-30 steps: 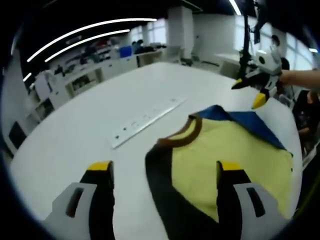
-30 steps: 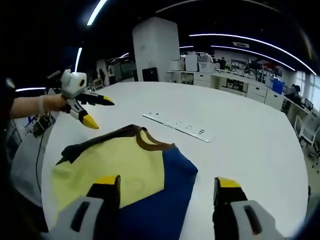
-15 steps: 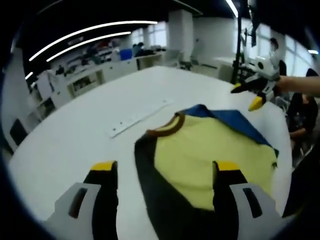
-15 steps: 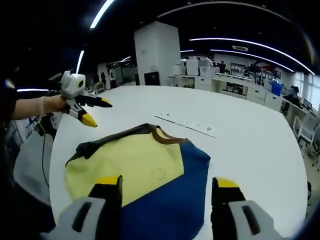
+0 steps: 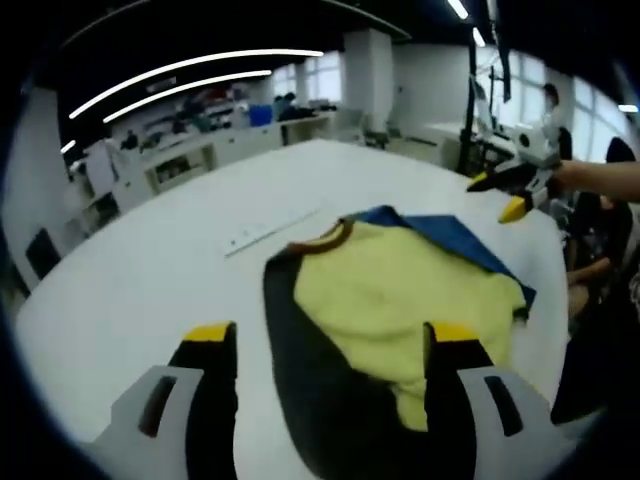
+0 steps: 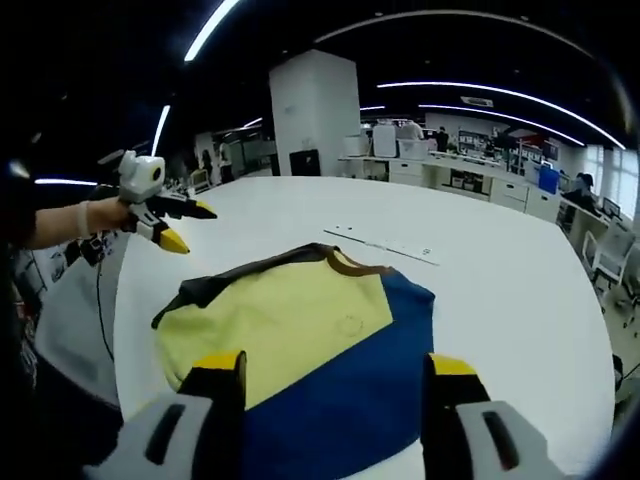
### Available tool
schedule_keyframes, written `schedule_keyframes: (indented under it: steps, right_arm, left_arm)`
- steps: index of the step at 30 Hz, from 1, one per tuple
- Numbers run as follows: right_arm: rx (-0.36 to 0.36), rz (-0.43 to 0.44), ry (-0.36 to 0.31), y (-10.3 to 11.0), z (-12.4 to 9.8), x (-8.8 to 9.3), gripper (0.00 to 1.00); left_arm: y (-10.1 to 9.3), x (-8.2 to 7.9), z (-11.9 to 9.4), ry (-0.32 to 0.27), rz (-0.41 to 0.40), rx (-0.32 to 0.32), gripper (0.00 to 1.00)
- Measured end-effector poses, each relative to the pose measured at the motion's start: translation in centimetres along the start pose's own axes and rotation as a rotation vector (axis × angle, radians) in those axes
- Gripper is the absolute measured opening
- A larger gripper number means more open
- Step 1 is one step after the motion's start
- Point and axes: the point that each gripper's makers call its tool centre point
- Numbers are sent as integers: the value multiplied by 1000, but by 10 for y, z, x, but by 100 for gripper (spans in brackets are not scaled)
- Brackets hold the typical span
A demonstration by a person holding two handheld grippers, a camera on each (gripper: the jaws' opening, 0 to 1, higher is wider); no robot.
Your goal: Fold the garment on the visible template until the final outline fits inside the template.
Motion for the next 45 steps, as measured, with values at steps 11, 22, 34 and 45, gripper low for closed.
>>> schedule_keyframes:
  steps: [11, 22, 34, 45]
  right_arm:
    - [-6, 28, 9, 31, -11, 28, 68]
    - [-27, -22, 36, 63, -10, 43, 65]
    - [24, -39, 115, 108, 0, 68, 48]
    - [72, -16, 198, 117, 9, 101, 38]
  left_arm:
    - [-9, 17, -16, 1, -7, 5, 69]
    - [-13, 18, -19, -6, -19, 5, 67]
    - [-21, 41, -32, 13, -67, -6, 66]
    - [-22, 54, -36, 25, -102, -10, 64]
Point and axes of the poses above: the point that each gripper's makers call its tool centre point, and the gripper's own axes: z roughly forward along the fingers, y roughly to its left, x roughly out of its underside, and after that the axes turned 7 degrees about -x, right-handed
